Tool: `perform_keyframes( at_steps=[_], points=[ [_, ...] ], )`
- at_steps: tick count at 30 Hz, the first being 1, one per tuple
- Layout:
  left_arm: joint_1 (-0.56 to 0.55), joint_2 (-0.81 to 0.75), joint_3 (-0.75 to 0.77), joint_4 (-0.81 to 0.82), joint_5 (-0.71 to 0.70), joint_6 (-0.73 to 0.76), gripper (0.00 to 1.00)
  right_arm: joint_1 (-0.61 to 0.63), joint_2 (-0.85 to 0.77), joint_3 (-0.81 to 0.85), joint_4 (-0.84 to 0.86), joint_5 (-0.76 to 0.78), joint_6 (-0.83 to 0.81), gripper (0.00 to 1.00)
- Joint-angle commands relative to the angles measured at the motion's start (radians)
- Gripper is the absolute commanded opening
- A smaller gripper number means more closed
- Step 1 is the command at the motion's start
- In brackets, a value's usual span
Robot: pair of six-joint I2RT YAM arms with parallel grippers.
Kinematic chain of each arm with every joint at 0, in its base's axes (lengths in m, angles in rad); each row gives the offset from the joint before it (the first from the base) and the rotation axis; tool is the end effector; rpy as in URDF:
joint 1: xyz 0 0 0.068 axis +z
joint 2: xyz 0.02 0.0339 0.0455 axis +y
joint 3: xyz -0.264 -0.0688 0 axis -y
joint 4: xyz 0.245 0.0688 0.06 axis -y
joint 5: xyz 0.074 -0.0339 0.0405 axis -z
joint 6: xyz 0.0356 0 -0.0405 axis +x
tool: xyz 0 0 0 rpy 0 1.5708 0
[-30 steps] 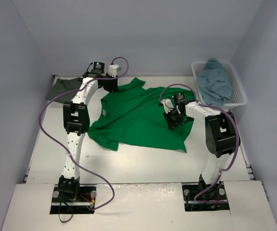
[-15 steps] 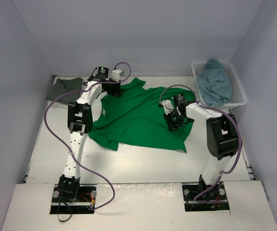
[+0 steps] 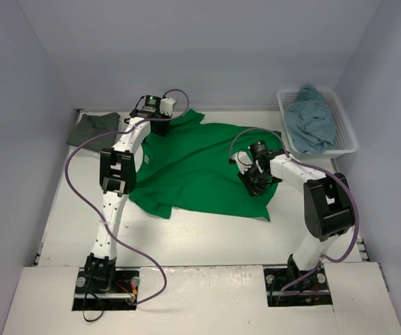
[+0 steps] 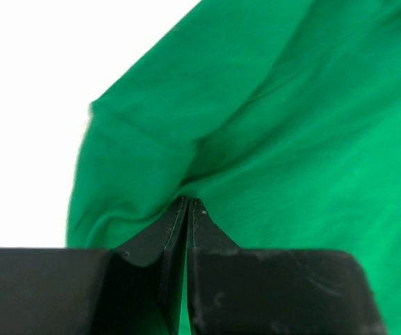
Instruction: Fold and stack the t-shirts
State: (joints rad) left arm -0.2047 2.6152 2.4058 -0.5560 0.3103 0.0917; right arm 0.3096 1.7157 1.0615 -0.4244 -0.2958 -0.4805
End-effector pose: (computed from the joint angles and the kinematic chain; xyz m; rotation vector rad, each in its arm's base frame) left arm 0.5639 -0.1282 0.1791 0.4960 2.2743 -0.4186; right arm 0.3208 0.1135 0.1780 -1.0941 2.3702 0.3313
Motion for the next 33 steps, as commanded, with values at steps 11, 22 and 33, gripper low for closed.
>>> perform_keyframes(
  at_steps=[11,22,33],
  points=[
    [0.021,-0.024,0.111,-0.099,-0.338,0.019,0.00,0.022,-0.068,-0.072,-0.053,0.136,-0.073,0.00],
    [0.036,0.026,0.176,-0.145,-0.366,0.016,0.00,0.008,-0.039,-0.054,-0.051,0.293,-0.069,0.00],
    [0.053,-0.279,-0.025,-0.169,-0.333,0.013,0.00,-0.067,-0.117,0.069,-0.043,0.189,-0.040,0.42]
  ],
)
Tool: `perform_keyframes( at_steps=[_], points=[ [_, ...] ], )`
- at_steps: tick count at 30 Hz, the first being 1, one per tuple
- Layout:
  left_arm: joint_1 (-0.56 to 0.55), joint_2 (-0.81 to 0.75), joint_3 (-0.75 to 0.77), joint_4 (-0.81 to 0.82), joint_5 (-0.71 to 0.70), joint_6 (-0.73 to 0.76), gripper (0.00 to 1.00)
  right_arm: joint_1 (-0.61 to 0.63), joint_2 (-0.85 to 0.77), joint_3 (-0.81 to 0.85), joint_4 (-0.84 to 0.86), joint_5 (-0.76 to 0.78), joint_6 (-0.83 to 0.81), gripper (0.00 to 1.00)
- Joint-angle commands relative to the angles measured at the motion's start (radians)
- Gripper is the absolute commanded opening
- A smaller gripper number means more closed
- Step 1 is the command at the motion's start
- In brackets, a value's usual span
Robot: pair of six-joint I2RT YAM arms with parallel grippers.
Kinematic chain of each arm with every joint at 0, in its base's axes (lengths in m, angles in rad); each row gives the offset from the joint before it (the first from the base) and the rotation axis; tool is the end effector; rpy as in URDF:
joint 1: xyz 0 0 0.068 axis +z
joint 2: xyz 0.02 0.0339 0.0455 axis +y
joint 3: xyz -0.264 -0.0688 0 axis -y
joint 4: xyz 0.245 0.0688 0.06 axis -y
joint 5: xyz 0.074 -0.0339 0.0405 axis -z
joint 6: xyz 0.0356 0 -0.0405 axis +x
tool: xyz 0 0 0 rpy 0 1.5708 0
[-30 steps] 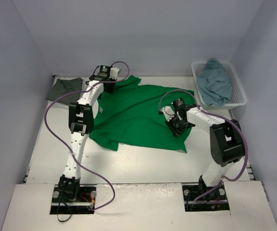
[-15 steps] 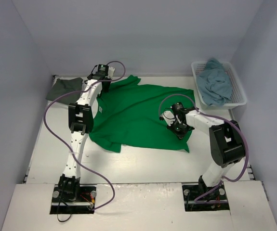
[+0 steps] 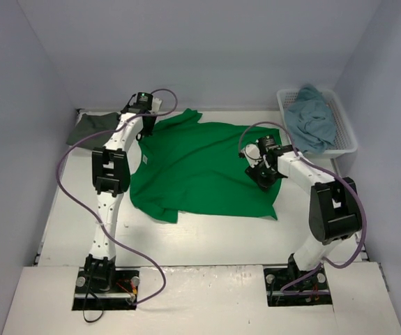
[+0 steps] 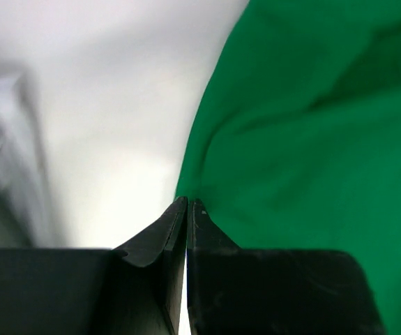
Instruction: Fold and stack the t-shirts
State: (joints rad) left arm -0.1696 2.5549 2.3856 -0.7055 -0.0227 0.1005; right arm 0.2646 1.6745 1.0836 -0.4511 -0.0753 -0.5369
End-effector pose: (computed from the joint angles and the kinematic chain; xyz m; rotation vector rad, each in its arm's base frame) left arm 0.5538 -0.0940 0.1934 0.3193 2.4244 -0.0029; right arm 0.3269 0.0914 0.1949 -1.0418 2.3908 0.0015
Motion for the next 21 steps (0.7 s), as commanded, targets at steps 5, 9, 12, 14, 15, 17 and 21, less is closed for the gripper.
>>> perform_keyframes(
  at_steps=[5,9,12,14,15,17,21],
  points=[
    [0.024,-0.460,-0.186,-0.063,0.093,0.039,0.00,-0.016,-0.174,0.036,-0.024,-0.067,0.014,0.45],
    [0.022,-0.652,-0.363,-0.089,0.266,0.085,0.00,-0.001,-0.222,-0.028,-0.026,-0.081,-0.034,0.47],
    [0.022,-0.792,-0.515,-0.103,0.398,0.128,0.03,0.028,-0.288,-0.108,-0.024,-0.107,-0.102,0.48],
    [0.021,-0.887,-0.627,-0.110,0.460,0.162,0.07,0.041,-0.329,-0.155,-0.026,-0.100,-0.126,0.48],
    [0.019,-0.919,-0.666,-0.108,0.469,0.189,0.10,0.053,-0.355,-0.172,-0.026,-0.080,-0.162,0.48],
    [0.021,-1.001,-0.771,-0.103,0.483,0.211,0.16,0.056,-0.381,-0.217,-0.024,-0.069,-0.204,0.50],
    [0.019,-1.122,-0.938,-0.074,0.494,0.261,0.34,0.059,-0.436,-0.272,-0.024,-0.040,-0.284,0.54]
  ],
)
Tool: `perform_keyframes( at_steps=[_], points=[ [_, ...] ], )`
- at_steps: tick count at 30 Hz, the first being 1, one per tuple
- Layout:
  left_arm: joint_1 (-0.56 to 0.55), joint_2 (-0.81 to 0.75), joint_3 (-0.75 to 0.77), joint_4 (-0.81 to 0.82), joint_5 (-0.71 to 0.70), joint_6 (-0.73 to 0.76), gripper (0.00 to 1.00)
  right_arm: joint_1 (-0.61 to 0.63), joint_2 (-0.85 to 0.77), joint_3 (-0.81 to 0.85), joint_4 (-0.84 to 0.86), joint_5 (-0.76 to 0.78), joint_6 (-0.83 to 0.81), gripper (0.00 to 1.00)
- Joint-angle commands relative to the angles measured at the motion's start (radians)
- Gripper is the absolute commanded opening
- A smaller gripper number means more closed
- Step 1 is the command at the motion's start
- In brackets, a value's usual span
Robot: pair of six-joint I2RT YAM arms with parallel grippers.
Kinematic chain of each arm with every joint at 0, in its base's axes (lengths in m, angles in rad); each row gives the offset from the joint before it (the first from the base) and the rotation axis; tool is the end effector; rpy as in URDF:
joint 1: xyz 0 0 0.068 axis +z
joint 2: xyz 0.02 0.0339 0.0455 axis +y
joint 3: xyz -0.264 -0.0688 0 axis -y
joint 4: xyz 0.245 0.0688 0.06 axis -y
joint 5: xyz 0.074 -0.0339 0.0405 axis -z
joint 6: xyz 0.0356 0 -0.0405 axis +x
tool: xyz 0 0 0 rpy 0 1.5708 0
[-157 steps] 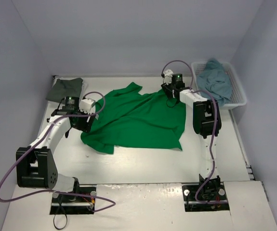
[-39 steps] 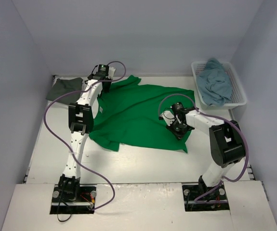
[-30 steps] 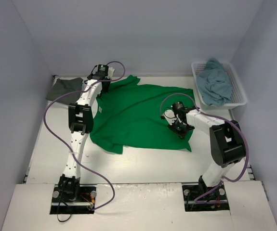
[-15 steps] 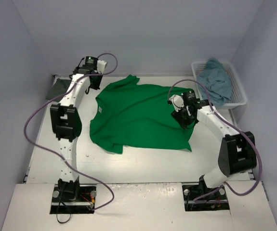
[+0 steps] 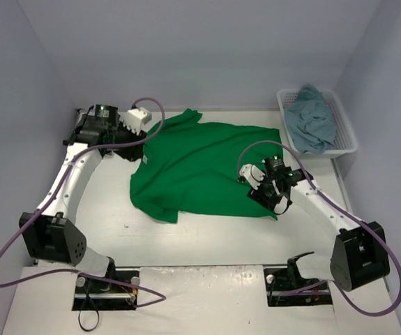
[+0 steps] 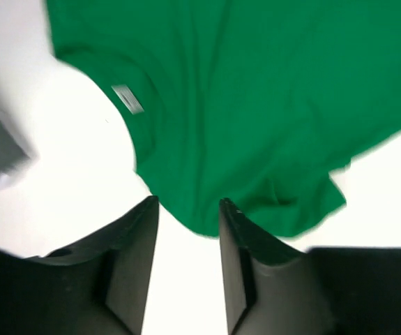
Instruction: Fold and stack the t-shirts
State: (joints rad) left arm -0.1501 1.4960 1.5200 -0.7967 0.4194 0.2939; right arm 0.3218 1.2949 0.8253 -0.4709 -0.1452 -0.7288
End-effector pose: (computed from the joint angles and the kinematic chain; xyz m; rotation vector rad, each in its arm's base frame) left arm 0.3143 -0.0622 0.3683 0.7039 2.1862 -0.4163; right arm 0.2432 0.0865 0.2219 -1.3031 2.1301 0.0133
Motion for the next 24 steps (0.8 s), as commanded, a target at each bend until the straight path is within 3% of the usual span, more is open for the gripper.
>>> perform_keyframes(
  at_steps=[1,10,24],
  points=[
    [0.000,-0.104,-0.102,0.028,0.048,0.071,0.36,0.002,-0.062,-0.018,-0.005,0.042,-0.115,0.54],
    [0.000,-0.250,-0.326,0.093,0.018,0.068,0.38,0.002,-0.082,-0.107,-0.005,0.127,-0.242,0.54],
    [0.000,-0.280,-0.402,0.125,0.009,0.021,0.38,0.002,-0.043,-0.166,-0.005,0.081,-0.259,0.53]
  ],
)
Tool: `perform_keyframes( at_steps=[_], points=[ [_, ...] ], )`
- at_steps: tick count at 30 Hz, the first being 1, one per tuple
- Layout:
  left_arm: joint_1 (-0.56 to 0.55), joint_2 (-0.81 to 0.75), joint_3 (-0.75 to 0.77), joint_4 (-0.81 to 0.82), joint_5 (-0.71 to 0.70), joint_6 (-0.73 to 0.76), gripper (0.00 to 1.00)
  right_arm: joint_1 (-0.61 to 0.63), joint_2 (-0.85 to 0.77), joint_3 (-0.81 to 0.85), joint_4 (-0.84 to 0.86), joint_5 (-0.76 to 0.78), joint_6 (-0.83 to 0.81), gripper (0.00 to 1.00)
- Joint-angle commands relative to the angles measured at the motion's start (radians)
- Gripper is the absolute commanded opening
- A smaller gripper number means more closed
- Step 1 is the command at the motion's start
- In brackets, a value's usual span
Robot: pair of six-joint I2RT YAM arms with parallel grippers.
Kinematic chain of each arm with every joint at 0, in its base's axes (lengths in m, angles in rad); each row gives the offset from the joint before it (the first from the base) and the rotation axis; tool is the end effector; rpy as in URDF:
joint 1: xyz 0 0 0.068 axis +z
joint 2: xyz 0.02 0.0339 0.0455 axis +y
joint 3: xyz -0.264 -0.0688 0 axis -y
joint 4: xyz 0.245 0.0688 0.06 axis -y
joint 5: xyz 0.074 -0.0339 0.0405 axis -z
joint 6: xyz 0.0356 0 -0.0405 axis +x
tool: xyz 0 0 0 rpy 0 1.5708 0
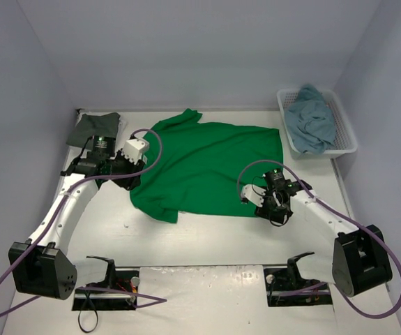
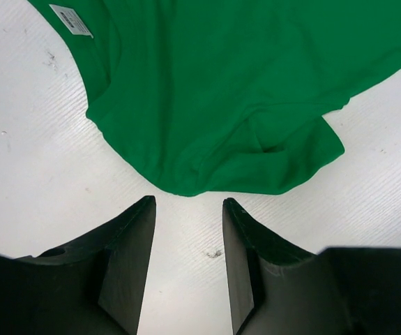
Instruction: Fold and stack the t-shirts
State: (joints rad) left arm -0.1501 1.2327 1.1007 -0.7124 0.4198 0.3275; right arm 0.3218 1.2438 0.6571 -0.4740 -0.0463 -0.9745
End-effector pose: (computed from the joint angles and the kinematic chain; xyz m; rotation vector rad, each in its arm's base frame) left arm 0.2489 -0.0523 0.3102 0.7417 2.2412 -0.4201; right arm 0.2138 0.0730 0.1822 -1.6060 2.0944 -0.1627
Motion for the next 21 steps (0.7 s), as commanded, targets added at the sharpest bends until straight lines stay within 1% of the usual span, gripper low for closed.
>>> perform_keyframes(
  at_steps=[1,8,13,15,16,19,21],
  points=[
    [0.000,-0.018,0.016,0.041,0.007,-0.015,0.38,0.002,0.009,0.003,-0.002,-0.021,-0.015,0.53],
    [0.000,-0.021,-0.004,0.047,0.008,-0.019,0.38,0.002,0.065,0.021,0.000,-0.092,0.000,0.52],
    [0.000,-0.025,-0.004,0.047,0.008,-0.022,0.38,0.005,0.083,0.029,0.005,-0.102,0.007,0.51],
    [0.000,-0.025,-0.004,0.047,0.008,-0.022,0.38,0.005,0.079,0.029,0.006,-0.110,0.011,0.37],
    [0.000,-0.024,-0.005,0.047,0.008,-0.022,0.38,0.006,0.080,0.030,0.006,-0.110,0.014,0.21],
    [0.000,-0.025,-0.009,0.047,0.013,-0.022,0.38,0.010,0.079,0.027,0.005,-0.084,0.019,0.00],
    [0.000,-0.025,-0.013,0.044,0.019,-0.022,0.38,0.008,0.060,0.026,0.008,-0.058,0.014,0.00]
  ],
)
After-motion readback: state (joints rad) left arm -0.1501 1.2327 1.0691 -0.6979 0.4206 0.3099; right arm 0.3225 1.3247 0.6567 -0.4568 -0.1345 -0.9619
